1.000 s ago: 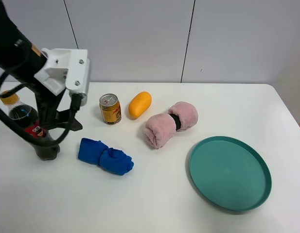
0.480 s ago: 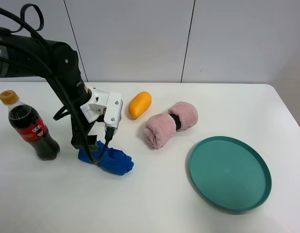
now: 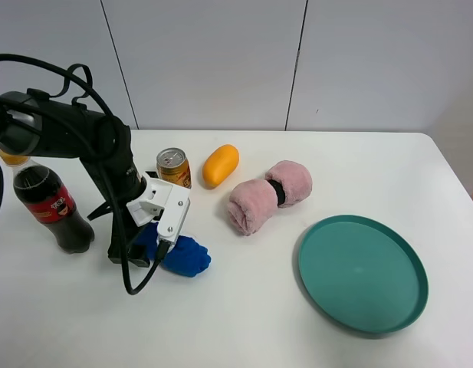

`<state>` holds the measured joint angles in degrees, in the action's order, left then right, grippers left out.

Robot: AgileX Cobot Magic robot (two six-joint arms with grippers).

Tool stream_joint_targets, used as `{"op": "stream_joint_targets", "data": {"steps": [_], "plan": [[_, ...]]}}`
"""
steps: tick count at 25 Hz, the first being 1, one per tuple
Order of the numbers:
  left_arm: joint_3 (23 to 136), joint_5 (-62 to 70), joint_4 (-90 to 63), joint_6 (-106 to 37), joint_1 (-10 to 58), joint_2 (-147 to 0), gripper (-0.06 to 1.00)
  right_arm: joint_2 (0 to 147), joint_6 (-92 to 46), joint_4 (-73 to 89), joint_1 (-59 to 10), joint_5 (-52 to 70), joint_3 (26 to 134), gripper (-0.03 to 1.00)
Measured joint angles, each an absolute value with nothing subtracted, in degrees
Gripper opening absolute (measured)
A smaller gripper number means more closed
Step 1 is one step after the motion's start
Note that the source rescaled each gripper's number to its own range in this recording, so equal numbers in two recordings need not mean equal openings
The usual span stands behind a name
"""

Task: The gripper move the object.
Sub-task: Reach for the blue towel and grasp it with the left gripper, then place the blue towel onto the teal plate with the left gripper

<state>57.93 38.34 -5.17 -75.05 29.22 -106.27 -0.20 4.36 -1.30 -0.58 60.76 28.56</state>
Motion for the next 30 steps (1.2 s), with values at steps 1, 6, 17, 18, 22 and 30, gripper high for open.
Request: {"op": "stream_joint_targets", "data": {"steps": [1,6,17,18,22,30], "plan": [[57.28,37.02,-5.53,-75.79,29.22,-106.31,0.84,-0.20,4.36,-1.30,-0.58,60.76,28.56,1.00],[55.58,32.45,-8.22,-78.55,29.22,-106.31,0.84,-0.20,4.36,-1.30,-0.58,60.76,28.56,1.00],[55.58,31.24,-13.10,-83.59,29.22,-110.37,0.80,-0.20,4.36,-1.30,-0.58,60.76,28.56,1.00],[55.58,31.18,-13.10,-83.63,29.22,-110.37,0.77,-0.20,4.36,-1.30,-0.58,60.76,28.56,1.00],[55.58,31.18,-13.10,-83.70,29.22,-110.37,0.20,-0.20,4.36,-1.30,-0.58,60.76,28.56,1.00],[59.07,32.65,-10.94,-79.16,31.12,-104.76,0.00,-0.20,4.36,-1.30,-0.58,60.76,28.56,1.00]]}}
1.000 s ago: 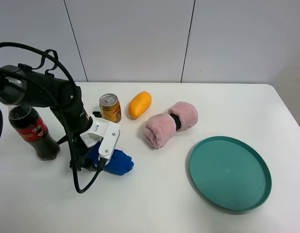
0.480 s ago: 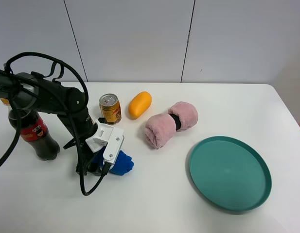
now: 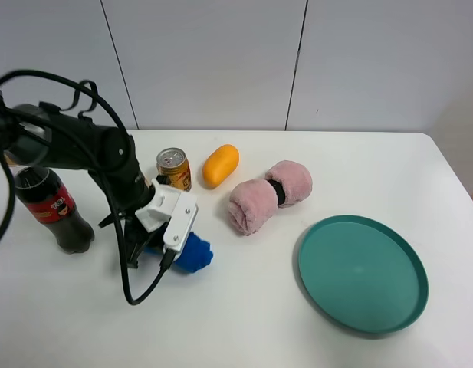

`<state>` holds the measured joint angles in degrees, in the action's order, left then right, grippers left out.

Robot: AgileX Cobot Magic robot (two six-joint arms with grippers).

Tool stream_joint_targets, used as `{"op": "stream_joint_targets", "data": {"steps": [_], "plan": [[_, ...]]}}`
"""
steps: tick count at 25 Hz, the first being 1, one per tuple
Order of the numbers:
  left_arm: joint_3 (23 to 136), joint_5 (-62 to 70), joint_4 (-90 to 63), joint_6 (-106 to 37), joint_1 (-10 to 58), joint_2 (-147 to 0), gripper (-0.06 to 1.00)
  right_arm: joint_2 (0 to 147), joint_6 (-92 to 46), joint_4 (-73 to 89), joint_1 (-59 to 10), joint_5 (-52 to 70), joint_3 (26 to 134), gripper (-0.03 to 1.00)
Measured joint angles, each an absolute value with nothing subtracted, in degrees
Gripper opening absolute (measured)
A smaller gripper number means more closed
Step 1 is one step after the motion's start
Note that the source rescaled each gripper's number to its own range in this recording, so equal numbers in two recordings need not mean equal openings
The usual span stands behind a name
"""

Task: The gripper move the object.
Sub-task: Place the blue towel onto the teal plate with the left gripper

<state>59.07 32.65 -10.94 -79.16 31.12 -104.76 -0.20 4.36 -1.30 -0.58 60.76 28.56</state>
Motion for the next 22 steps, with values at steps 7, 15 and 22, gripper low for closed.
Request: {"op": "stream_joint_targets", "data": {"steps": [7,15,22], "plan": [[77.10,37.75,-11.45,-68.61,39.43,-96.51,0.00,-0.20,4.36,-1.30,-0.58,60.76,28.56,1.00],[93.29,48.10,-11.52,-57.06,50.79,-104.03,0.00,-0.20,4.36,-1.30,-0.58,60.76,28.56,1.00],[104.07,48.16,-11.52,-45.74,56.52,-115.44,0.00,-0.20,4.36,-1.30,-0.58,60.76,28.56,1.00]]}}
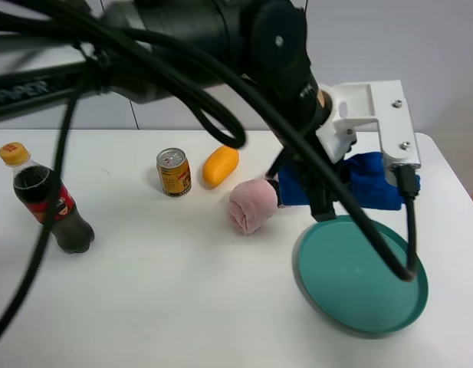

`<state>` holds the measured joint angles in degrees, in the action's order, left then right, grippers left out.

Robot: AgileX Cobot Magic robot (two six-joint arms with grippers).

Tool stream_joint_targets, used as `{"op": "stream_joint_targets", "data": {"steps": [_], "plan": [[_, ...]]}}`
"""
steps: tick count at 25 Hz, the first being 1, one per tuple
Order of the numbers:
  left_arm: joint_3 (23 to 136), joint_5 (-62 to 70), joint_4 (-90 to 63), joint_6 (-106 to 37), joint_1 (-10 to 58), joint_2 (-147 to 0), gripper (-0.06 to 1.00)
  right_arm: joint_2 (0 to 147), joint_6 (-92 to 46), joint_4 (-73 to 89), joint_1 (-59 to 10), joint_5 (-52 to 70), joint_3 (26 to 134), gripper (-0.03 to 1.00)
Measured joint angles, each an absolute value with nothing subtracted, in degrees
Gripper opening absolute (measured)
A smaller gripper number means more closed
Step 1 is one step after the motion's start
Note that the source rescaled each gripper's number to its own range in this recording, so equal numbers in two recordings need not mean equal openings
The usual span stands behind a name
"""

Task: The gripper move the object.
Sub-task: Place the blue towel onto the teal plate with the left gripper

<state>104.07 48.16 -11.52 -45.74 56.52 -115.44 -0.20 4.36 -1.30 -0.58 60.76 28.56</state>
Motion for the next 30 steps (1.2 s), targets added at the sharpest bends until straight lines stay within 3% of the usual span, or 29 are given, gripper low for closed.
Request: {"op": "stream_joint_targets", "data": {"steps": [13,23,30], "plan": [[107.77,40.64,-11.59,-41.92,61.28,-131.06,0.01,-0.20,4.36,-1.30,-0.58,60.76,28.56,1.00],[107.77,26.73,-15.75,-41.63,61.28,-134.72,0.01,-0.20,4.36,-1.30,-0.58,60.76,28.56,1.00],[107.77,26.10,-18.16,-41.49,61.28,-136.90,0.01,-0.20,4.36,-1.30,-0.58,60.76,28.56,1.00]]}}
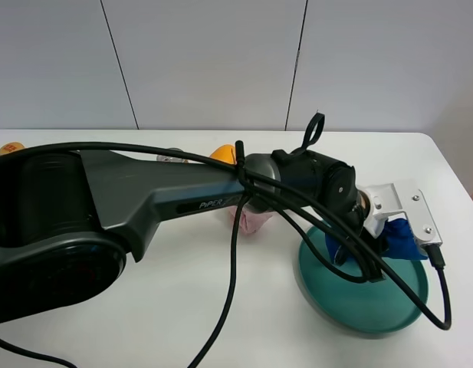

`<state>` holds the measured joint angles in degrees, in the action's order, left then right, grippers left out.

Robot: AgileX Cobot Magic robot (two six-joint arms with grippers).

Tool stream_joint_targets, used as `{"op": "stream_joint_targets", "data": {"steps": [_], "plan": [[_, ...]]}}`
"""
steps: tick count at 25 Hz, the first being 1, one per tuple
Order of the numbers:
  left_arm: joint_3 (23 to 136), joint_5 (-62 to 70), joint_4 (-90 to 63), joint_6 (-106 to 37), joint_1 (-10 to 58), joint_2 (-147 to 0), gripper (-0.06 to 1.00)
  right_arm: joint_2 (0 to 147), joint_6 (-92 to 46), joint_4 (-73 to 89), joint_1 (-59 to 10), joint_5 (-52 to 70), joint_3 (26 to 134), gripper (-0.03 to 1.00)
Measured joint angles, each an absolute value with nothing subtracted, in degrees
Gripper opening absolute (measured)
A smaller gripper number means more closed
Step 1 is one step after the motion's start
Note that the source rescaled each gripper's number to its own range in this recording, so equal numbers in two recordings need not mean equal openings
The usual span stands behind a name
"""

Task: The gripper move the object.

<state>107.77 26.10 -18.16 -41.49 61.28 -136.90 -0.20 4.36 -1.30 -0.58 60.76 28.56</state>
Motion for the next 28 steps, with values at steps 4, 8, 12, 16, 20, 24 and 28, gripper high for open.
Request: {"op": "stream_joint_targets", "data": {"steps": [4,8,12,16,20,24,28], "plan": [[107.77,27.24,-18.86,-41.49,61.28,-138.34,0.01,-0.20,4.36,-1.30,-0.58,60.76,28.56,1.00],[107.77,27.48,-19.02,-41.49,61.28,-138.88,0.01,-0.20,4.36,-1.30,-0.58,60.76,28.56,1.00],[107.77,27.49,-19.02,-41.49,61.28,-138.99,0.01,-0.20,4.36,-1.30,-0.58,60.76,28.56,1.00],[107.77,27.24,-19.02,-41.15,61.28,-138.99,0.37,-0.20,4.36,-1.30,-0.58,60.76,28.56,1.00],[107.77,25.15,-19.02,-38.87,61.28,-138.45,0.67,-0.20,4.36,-1.30,-0.58,60.76,28.56,1.00],[107.77,23.04,-18.45,-38.68,61.28,-136.00,0.71,-0.20,4.36,-1.30,-0.58,60.76,28.56,1.00],[107.77,22.71,-16.61,-38.54,61.28,-130.43,0.72,-0.20,4.36,-1.30,-0.58,60.76,28.56,1.00]]}}
